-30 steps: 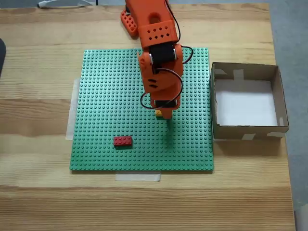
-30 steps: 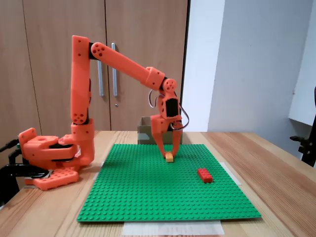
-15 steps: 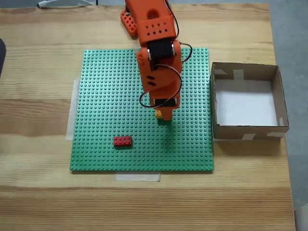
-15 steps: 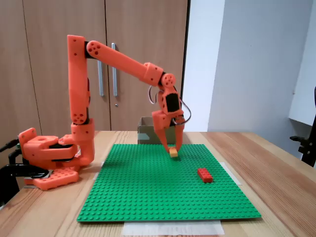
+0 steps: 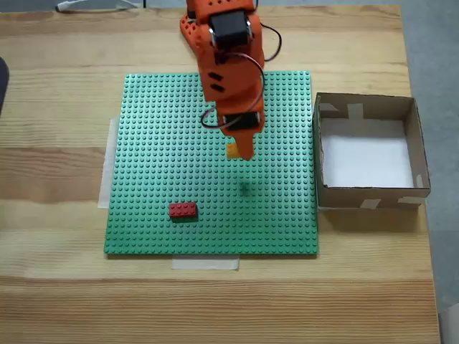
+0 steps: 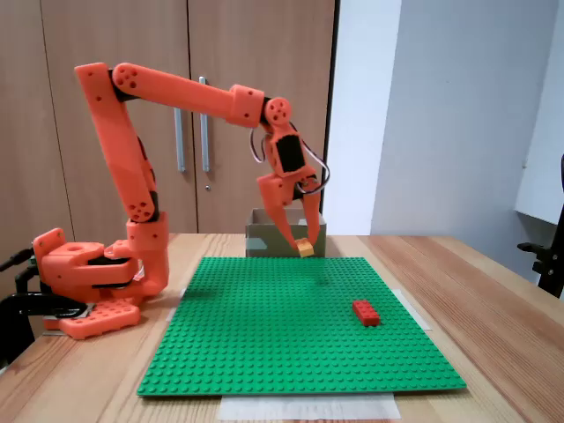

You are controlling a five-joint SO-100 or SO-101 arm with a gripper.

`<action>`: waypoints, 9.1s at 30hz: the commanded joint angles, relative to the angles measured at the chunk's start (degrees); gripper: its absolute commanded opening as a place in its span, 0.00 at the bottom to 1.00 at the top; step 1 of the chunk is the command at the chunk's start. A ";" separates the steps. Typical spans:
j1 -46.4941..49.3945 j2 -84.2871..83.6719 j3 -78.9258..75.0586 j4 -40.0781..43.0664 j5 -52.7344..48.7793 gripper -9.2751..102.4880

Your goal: Pick the yellow lego block and put it in the box.

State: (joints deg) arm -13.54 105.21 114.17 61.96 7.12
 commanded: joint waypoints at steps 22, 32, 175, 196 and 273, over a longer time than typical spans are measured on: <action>-11.43 8.61 1.67 -1.85 -9.49 0.08; -20.30 8.61 1.14 -7.82 -8.70 0.08; -33.40 -3.87 -10.46 -19.07 -14.94 0.08; -27.25 20.65 3.60 -25.66 -18.90 0.08; 12.39 68.91 56.25 -31.03 -6.77 0.08</action>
State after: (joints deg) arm -1.32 170.68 170.33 28.12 0.18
